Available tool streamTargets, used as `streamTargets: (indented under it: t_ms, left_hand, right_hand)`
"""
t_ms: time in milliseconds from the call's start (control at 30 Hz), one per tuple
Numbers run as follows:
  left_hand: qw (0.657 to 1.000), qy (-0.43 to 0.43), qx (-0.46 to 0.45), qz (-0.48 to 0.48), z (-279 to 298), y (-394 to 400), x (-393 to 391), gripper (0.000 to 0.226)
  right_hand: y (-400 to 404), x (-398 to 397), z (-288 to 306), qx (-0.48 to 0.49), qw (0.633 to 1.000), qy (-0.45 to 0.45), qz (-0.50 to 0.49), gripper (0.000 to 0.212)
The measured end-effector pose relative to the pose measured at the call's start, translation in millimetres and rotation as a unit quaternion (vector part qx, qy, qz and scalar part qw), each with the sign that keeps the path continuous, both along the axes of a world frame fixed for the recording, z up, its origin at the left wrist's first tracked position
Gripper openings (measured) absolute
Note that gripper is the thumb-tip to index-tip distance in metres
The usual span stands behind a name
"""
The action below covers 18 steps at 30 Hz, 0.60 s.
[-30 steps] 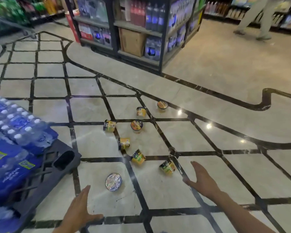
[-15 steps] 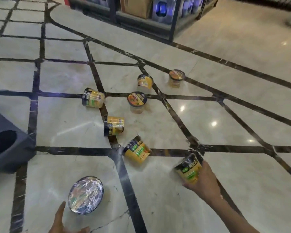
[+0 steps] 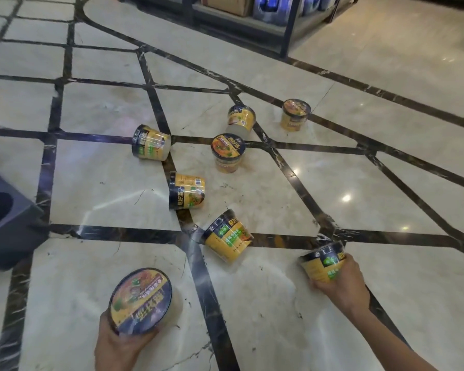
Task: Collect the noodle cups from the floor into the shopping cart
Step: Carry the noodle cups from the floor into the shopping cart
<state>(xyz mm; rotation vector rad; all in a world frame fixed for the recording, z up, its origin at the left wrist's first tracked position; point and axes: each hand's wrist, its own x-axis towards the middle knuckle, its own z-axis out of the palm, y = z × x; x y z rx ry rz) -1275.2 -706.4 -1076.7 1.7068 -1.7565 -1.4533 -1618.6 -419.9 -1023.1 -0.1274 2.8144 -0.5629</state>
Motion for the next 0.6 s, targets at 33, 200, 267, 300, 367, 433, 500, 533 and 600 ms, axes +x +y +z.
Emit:
streamTargets:
  t_ms: [33, 200, 267, 300, 367, 433, 500, 533, 600]
  left_hand:
    - [1.000, 0.010, 0.007, 0.002, 15, 5, -1, 0.096]
    - [0.996, 0.018, 0.056, 0.066, 129, 22, 0, 0.097]
    - [0.993, 0.037, 0.076, 0.085, 186, 20, 9, 0.099]
    - [0.991, 0.045, 0.073, 0.099, 226, 21, 10, 0.099]
    - [0.989, 0.067, 0.055, 0.121, 292, 15, 21, 0.099]
    - [0.987, 0.079, 0.036, 0.137, 371, 13, 31, 0.104]
    - [0.984, 0.094, 0.033, 0.149, 444, 5, 50, 0.100]
    - [0.984, 0.097, 0.024, 0.148, 482, 4, 61, 0.099]
    - [0.981, 0.101, 0.010, 0.164, 553, 2, 85, 0.108]
  right_hand:
    - [0, 1, 5, -0.024, 0.999, -0.009, -0.019, 0.096]
    - [-12, 26, 97, -0.145, 0.984, -0.092, -0.046, 0.045]
    - [-26, 39, 157, -0.175, 0.977, -0.120, -0.012, 0.044]
    - [-35, 44, 187, -0.188, 0.974, -0.128, 0.011, 0.045]
    - [-59, 53, 252, -0.218, 0.962, -0.151, 0.056, 0.047]
    - [-87, 64, 322, -0.243, 0.947, -0.183, 0.105, 0.049]
    - [-117, 79, 397, -0.260, 0.928, -0.220, 0.150, 0.047]
    - [-130, 88, 437, -0.275, 0.916, -0.238, 0.169, 0.043]
    - [-152, 110, 520, -0.294, 0.895, -0.262, 0.209, 0.036]
